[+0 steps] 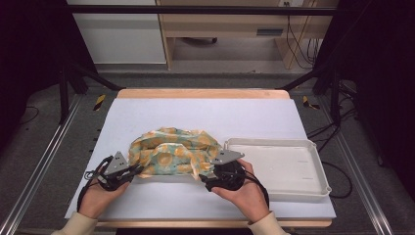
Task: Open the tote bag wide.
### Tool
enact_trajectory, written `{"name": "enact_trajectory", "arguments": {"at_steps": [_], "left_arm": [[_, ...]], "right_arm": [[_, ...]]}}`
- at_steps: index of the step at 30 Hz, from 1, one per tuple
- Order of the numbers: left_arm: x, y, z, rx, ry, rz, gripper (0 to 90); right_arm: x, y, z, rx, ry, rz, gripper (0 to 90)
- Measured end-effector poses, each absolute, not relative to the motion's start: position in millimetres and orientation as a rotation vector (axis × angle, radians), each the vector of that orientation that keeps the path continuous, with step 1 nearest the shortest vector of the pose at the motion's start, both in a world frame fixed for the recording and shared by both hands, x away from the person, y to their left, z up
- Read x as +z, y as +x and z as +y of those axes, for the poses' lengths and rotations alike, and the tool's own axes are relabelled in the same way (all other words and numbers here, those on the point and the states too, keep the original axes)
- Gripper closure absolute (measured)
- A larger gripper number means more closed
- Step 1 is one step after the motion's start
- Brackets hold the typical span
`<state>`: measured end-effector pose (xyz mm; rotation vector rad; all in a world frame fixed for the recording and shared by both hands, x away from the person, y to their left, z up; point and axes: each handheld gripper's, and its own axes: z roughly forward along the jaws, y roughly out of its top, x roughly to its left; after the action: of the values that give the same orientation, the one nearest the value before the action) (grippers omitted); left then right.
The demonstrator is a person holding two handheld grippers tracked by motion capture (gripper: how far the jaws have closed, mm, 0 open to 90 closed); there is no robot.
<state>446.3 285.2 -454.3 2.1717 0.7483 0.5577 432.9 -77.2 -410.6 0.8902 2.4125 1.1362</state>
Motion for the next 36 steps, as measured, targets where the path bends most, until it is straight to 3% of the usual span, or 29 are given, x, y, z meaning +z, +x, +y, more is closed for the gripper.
{"name": "enact_trajectory", "arguments": {"at_steps": [4, 11, 14, 15, 16, 20, 22, 31, 36], "left_arm": [[-453.1, 446.4, 288.0, 0.56, 2.155, 0.758, 84.0], [-452.0, 445.9, 289.6, 0.564, 2.141, 0.762, 84.0], [-450.6, 445.9, 292.6, 0.569, 2.124, 0.766, 84.0], [-450.5, 445.9, 293.3, 0.567, 2.118, 0.771, 84.0], [-450.5, 446.1, 293.8, 0.567, 2.115, 0.772, 84.0], [-451.5, 446.8, 294.0, 0.568, 2.121, 0.772, 83.7], [-452.0, 446.4, 293.9, 0.581, 2.125, 0.776, 82.8], [-456.1, 445.2, 295.8, 0.606, 2.144, 0.812, 76.5], [-457.5, 438.5, 299.6, 0.596, 2.121, 0.858, 59.3]], "right_arm": [[-397.9, 439.3, -66.7, 1.175, 0.859, 2.424, 22.1], [-397.0, 465.6, -29.0, 1.221, 0.859, 2.453, 29.7], [-404.4, 471.3, -18.5, 1.188, 0.827, 2.476, 50.2], [-409.1, 469.8, -15.8, 1.172, 0.794, 2.499, 63.2], [-409.1, 469.8, -15.8, 1.172, 0.794, 2.499, 63.2], [-414.2, 459.5, -22.2, 1.164, 0.767, 2.525, 83.3], [-415.2, 452.4, -26.7, 1.177, 0.753, 2.53, 87.4], [-437.5, 412.0, -39.8, 1.151, 0.646, 2.669, 89.2], [-453.3, 412.8, -43.2, 1.103, 0.691, 2.666, 88.7]]}}
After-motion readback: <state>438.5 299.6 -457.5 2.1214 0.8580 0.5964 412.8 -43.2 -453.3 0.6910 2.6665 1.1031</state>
